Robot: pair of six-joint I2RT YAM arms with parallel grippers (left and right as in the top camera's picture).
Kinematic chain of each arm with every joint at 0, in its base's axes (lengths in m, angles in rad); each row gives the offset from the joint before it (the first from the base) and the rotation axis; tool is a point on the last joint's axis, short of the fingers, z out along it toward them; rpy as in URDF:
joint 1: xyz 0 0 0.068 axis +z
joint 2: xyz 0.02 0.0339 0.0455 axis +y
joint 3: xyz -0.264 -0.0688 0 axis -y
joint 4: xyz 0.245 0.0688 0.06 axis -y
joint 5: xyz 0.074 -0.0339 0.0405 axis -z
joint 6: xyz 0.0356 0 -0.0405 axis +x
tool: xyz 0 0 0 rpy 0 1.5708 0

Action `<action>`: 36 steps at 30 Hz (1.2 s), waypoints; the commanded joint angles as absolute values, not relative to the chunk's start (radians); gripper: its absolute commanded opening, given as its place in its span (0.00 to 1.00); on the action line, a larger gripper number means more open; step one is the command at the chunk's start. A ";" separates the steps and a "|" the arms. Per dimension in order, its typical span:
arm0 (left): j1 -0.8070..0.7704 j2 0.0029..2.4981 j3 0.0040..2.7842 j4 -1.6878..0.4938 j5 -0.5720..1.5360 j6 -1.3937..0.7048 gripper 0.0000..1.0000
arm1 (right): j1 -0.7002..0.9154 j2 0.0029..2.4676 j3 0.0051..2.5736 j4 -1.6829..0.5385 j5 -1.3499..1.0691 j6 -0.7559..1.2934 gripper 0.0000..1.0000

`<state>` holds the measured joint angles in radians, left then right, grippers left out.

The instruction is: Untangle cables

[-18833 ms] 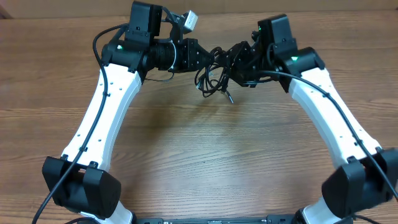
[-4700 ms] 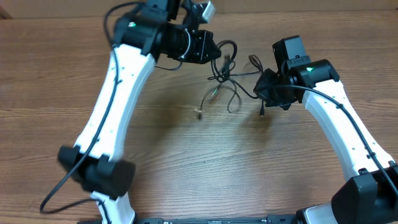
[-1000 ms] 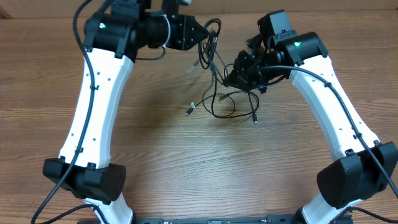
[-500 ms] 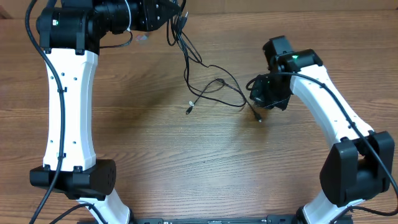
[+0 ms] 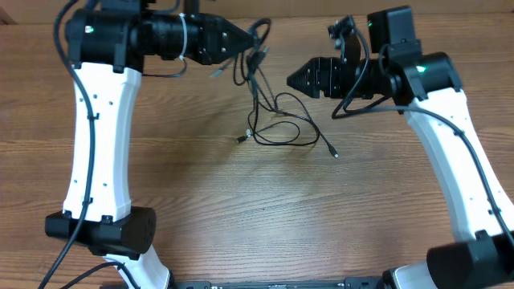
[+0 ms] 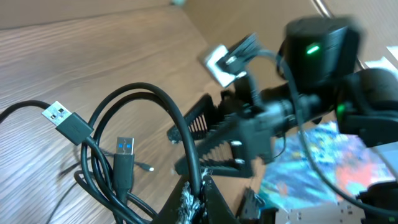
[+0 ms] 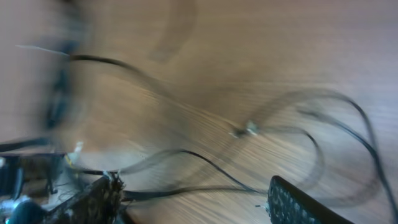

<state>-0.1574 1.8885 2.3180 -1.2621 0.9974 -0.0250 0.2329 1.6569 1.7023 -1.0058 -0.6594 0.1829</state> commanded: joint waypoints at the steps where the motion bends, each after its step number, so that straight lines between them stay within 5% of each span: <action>1: -0.201 1.927 2.341 -1.252 1.069 0.023 0.04 | 0.268 1.650 1.718 -0.980 -0.754 0.148 0.71; 36: -0.218 1.969 2.341 -1.187 1.075 -0.328 0.04 | 0.367 1.757 1.673 -0.810 -0.595 0.323 0.32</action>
